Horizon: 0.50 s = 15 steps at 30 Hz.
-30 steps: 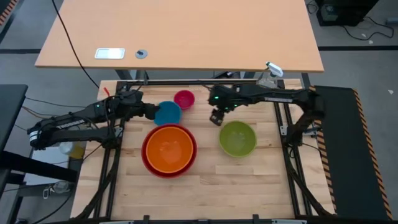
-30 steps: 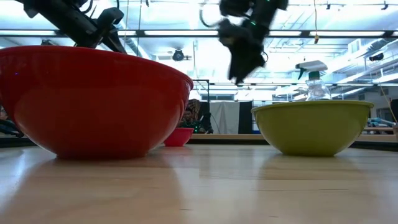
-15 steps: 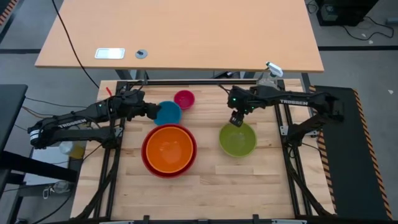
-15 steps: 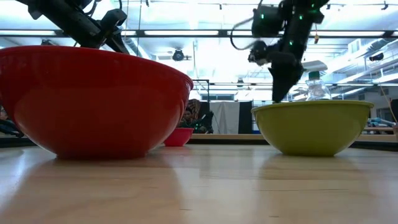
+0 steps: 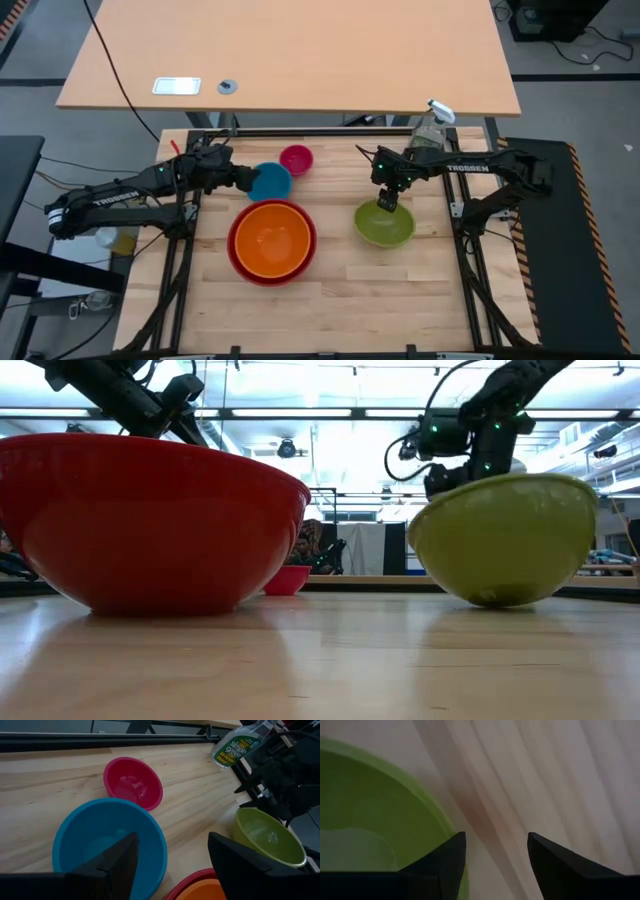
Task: Nest bowls inside each other
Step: Stack the green bowl on top of the orange bowl
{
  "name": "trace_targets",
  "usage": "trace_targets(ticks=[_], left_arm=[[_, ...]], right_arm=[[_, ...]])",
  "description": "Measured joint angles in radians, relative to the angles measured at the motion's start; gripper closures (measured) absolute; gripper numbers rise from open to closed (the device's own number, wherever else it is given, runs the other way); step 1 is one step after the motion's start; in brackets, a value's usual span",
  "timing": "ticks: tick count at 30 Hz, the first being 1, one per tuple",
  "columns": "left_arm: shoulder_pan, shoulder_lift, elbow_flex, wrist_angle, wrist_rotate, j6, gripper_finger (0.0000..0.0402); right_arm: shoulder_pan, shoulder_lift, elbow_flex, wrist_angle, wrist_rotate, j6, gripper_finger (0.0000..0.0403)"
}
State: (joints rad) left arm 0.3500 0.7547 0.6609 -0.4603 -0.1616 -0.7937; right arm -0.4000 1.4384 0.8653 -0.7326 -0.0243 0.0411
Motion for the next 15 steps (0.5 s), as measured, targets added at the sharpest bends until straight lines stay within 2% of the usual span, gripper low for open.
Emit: trace_targets(ticks=[6,15], left_arm=[[0.000,0.000,0.000,0.000,0.000,0.000,0.0159],[0.000,0.000,0.000,0.000,0.000,0.000,0.0159]], right_arm=[[0.001,-0.009,0.001,0.000,0.001,0.046,0.0204],[0.028,-0.018,0.034,-0.002,0.004,0.077,0.0206]])
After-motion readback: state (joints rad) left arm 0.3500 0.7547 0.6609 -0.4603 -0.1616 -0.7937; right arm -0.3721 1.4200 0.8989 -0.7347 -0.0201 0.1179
